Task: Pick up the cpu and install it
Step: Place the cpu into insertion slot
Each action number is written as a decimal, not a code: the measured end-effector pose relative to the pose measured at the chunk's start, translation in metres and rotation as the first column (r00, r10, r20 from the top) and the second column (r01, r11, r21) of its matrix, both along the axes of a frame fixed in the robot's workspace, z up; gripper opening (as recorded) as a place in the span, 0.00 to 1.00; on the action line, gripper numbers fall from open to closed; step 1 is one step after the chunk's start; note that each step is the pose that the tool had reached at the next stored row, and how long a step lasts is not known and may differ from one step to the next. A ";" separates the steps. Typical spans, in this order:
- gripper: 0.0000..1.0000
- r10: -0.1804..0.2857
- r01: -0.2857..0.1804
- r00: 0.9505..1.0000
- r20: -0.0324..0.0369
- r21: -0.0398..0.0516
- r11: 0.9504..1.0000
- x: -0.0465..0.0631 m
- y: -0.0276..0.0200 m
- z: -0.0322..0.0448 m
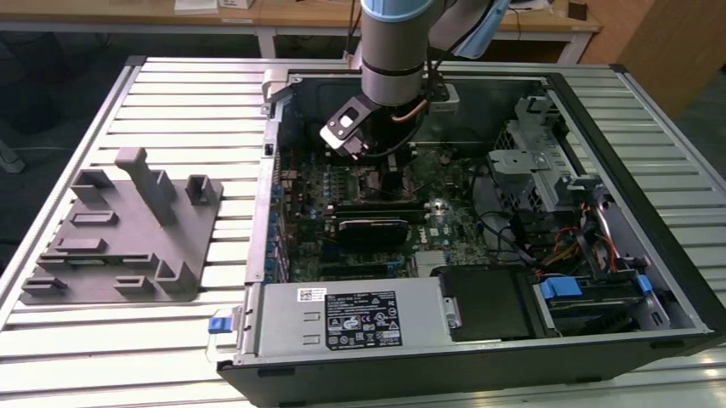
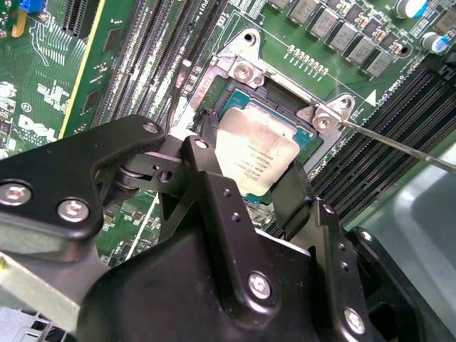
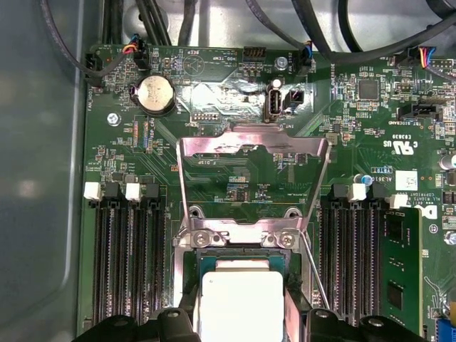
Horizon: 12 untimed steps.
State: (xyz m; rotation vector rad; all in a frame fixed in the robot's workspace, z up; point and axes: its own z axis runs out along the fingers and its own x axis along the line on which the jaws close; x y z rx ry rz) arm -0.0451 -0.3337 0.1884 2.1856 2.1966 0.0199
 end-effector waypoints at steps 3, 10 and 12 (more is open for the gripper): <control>0.55 0.000 0.000 1.000 0.000 0.000 1.000 0.000 0.0000 0.0000; 0.55 0.000 0.000 1.000 0.000 0.000 1.000 0.000 -0.0001 -0.0003; 0.55 0.000 0.000 1.000 0.000 0.000 1.000 0.000 -0.0001 -0.0003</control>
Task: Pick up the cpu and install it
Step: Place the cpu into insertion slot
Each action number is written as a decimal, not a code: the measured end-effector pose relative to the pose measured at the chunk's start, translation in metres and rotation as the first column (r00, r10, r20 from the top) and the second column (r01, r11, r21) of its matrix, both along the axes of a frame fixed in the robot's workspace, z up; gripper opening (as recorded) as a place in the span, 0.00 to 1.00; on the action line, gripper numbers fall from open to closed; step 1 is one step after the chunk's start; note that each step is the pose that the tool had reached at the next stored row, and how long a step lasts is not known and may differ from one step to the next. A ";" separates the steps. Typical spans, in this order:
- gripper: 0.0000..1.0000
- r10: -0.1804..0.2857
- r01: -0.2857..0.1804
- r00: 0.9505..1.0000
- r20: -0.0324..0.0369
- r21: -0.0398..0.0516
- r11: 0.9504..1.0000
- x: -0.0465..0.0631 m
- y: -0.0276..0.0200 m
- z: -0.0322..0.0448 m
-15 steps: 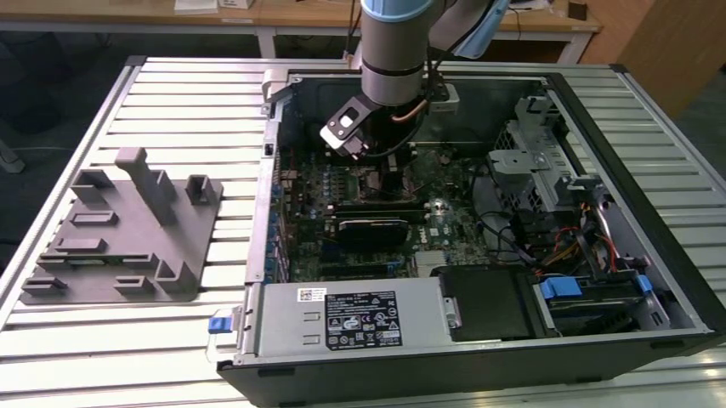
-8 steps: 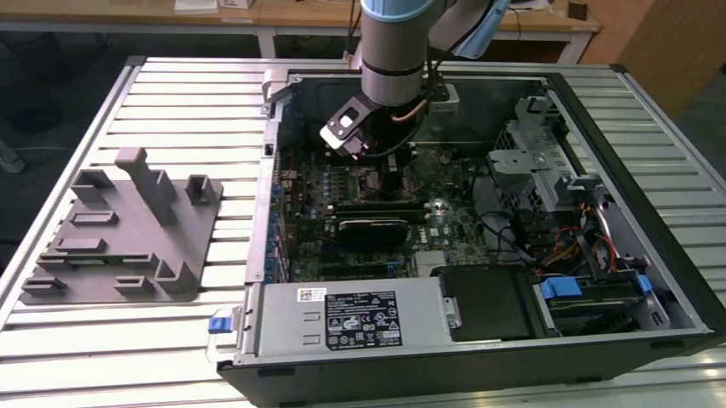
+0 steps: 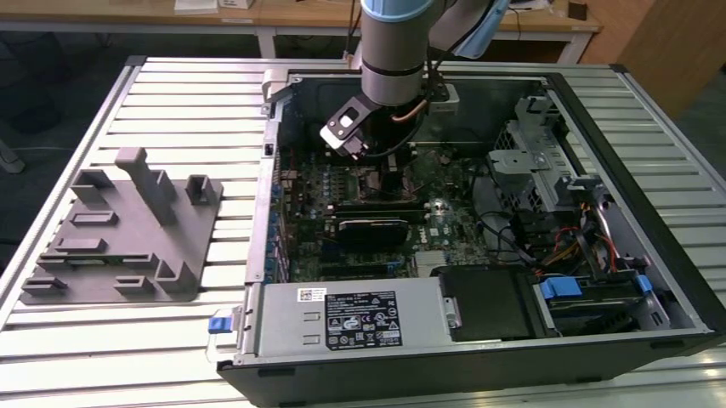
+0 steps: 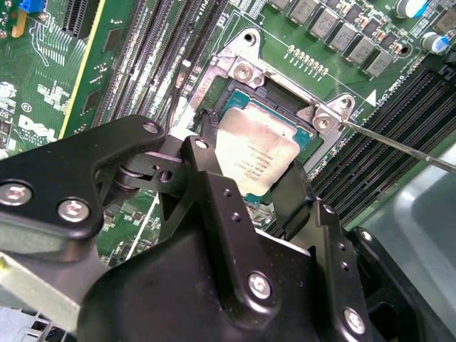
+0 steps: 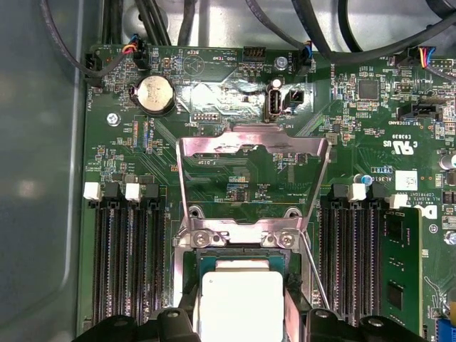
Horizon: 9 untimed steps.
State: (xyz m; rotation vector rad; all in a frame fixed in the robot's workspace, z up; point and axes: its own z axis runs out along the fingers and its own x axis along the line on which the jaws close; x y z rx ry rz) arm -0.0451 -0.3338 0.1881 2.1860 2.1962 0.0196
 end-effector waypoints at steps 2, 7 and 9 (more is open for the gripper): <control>0.55 0.000 0.000 1.000 0.000 0.000 1.000 0.000 0.0000 -0.0001; 0.55 0.000 0.000 1.000 0.000 0.000 1.000 0.001 0.0000 -0.0001; 0.55 0.000 0.000 1.000 0.000 0.000 1.000 0.001 0.0000 -0.0001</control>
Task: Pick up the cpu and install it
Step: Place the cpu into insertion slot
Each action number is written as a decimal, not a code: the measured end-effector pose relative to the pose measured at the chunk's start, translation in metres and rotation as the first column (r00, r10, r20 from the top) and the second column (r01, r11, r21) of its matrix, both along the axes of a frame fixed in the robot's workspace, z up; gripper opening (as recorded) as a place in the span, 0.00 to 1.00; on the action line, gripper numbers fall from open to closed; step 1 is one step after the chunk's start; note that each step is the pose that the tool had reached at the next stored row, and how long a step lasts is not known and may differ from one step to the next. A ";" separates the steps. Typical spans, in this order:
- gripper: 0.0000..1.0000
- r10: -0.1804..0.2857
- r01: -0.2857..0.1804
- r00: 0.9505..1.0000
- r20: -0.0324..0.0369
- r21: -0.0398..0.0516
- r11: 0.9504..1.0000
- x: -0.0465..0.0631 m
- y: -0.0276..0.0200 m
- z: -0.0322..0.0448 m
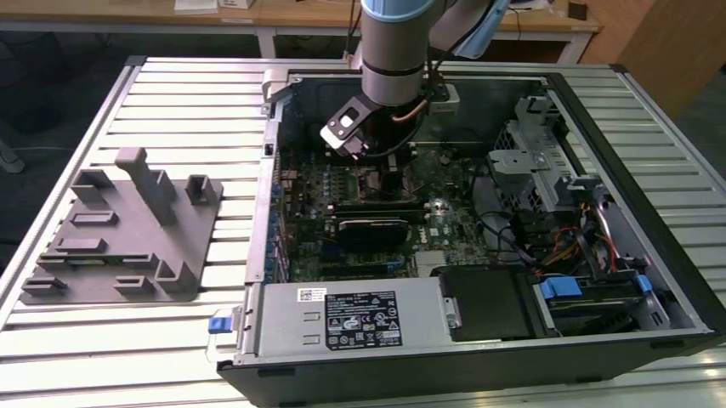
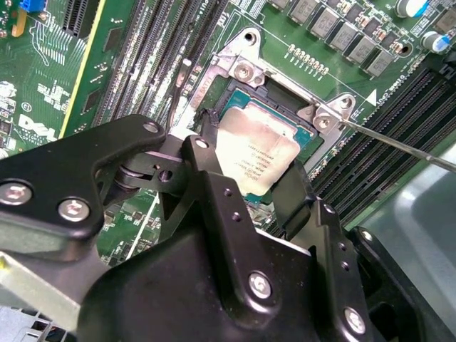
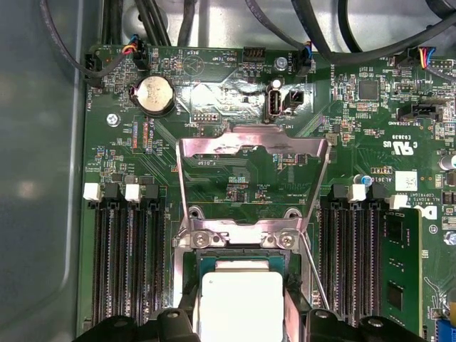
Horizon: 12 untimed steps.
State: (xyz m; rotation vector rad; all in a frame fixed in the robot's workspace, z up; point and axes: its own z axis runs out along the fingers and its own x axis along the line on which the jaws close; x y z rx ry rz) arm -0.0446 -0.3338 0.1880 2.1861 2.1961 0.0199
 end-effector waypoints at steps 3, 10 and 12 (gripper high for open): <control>0.55 0.000 0.000 1.000 0.000 0.000 1.000 0.000 0.0001 -0.0002; 0.60 0.000 0.000 1.000 0.000 0.000 1.000 0.000 0.0001 -0.0001; 0.60 0.000 0.000 1.000 0.000 0.000 1.000 0.000 0.0001 0.0004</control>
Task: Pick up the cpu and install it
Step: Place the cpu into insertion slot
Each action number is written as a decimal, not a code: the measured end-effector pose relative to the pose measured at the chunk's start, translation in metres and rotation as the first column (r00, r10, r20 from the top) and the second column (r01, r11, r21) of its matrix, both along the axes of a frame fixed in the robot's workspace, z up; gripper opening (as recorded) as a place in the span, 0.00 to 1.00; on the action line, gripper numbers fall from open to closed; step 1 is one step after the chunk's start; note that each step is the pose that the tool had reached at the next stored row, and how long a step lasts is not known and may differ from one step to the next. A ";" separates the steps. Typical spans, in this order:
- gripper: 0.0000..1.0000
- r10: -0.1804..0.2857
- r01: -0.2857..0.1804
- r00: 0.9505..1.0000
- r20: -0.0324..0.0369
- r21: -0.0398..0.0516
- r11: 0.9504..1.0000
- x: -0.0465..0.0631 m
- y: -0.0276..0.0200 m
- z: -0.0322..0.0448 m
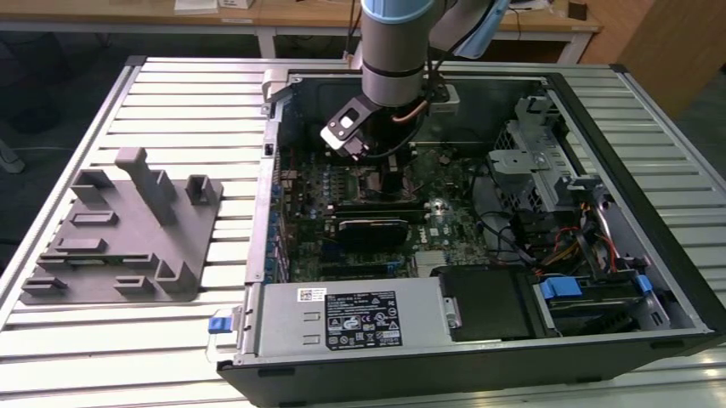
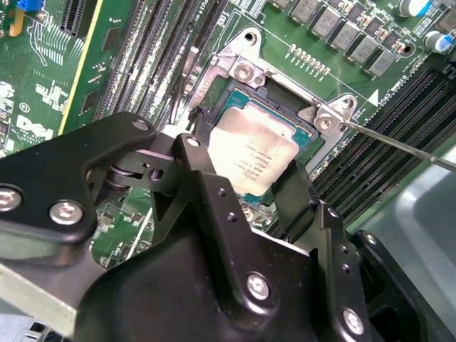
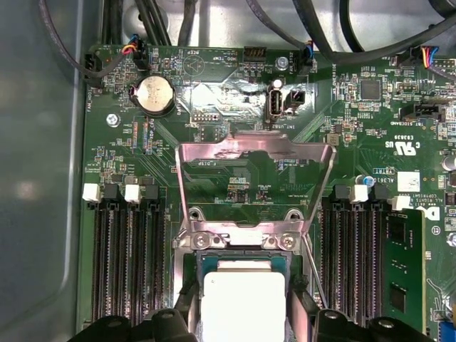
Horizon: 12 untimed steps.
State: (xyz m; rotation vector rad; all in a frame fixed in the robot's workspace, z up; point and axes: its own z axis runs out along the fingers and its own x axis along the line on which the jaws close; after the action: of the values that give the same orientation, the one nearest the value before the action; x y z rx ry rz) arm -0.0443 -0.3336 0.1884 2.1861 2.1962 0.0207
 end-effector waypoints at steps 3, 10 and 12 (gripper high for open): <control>0.60 0.000 0.000 1.000 0.000 0.000 1.000 0.000 0.0000 0.0026; 0.60 0.000 0.000 1.000 0.000 0.000 1.000 0.000 0.0000 0.0129; 0.60 0.000 0.000 1.000 0.000 0.000 1.000 0.000 0.0000 0.0137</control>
State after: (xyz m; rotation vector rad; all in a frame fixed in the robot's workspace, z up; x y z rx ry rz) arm -0.0443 -0.3336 0.2021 2.1860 2.1963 0.0208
